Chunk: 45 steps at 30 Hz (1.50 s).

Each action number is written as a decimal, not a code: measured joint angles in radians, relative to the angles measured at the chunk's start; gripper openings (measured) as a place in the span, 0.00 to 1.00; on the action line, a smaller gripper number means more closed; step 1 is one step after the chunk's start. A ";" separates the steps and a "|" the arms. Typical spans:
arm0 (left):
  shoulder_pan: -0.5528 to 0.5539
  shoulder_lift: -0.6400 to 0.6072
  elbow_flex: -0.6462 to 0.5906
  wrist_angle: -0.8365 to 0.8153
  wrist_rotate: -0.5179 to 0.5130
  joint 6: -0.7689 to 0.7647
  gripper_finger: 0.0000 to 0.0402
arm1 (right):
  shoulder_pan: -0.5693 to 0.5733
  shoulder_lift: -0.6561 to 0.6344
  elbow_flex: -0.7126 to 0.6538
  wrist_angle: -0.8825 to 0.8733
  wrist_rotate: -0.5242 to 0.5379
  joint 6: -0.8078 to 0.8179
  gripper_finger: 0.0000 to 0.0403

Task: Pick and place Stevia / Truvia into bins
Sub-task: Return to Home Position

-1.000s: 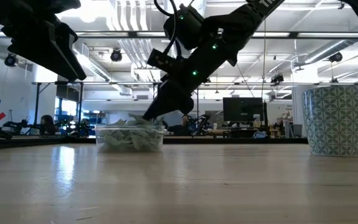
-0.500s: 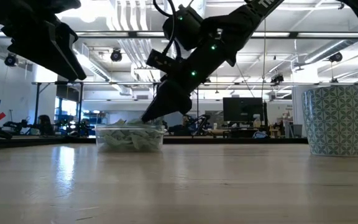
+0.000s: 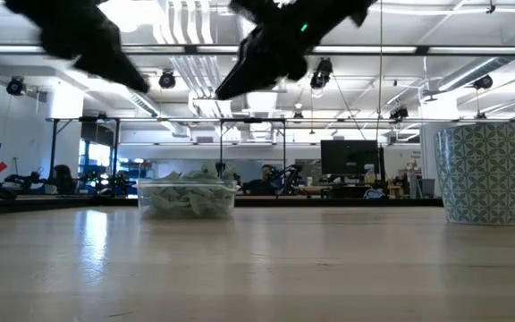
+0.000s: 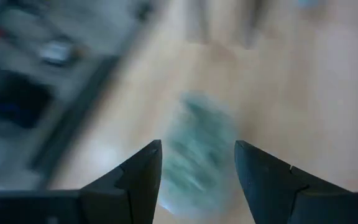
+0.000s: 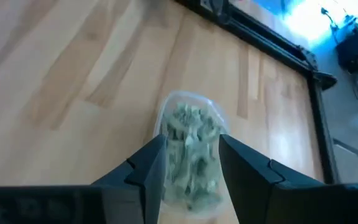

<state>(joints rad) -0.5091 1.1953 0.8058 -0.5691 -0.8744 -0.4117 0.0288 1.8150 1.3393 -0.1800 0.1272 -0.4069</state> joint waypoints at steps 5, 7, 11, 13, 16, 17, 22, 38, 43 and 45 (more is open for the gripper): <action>0.024 -0.022 0.003 0.145 -0.238 0.082 0.46 | -0.004 -0.148 -0.058 -0.030 0.002 0.018 0.33; 0.040 -0.035 -0.009 0.227 -0.242 0.215 0.46 | -0.004 -0.208 -0.102 -0.026 -0.001 0.029 0.32; 0.094 -0.087 -0.043 0.454 -0.088 0.477 0.46 | -0.013 -0.342 -0.221 -0.001 -0.009 0.048 0.31; 0.132 -0.127 -0.071 0.570 0.094 0.595 0.46 | -0.019 -0.416 -0.298 0.038 -0.008 0.064 0.31; 0.194 -0.193 -0.121 0.699 0.311 0.704 0.46 | -0.025 -0.530 -0.421 0.117 -0.031 0.087 0.30; 0.211 -0.218 -0.140 0.721 0.335 0.713 0.46 | -0.026 -0.565 -0.458 0.140 -0.047 0.098 0.30; 0.264 -0.357 -0.262 0.792 0.341 0.733 0.46 | -0.027 -0.757 -0.625 0.219 -0.077 0.150 0.30; 0.267 -0.756 -0.654 0.929 0.349 0.684 0.46 | -0.027 -1.270 -1.016 0.403 -0.083 0.267 0.28; 0.267 -0.881 -0.730 0.954 0.412 0.684 0.46 | -0.027 -1.348 -1.096 0.409 -0.083 0.315 0.28; 0.267 -0.935 -0.751 0.960 0.452 0.699 0.46 | -0.027 -1.371 -1.116 0.414 -0.088 0.327 0.27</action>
<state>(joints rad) -0.2420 0.2600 0.0544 0.3907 -0.4223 0.2873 0.0021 0.4437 0.2236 0.2338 0.0391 -0.0804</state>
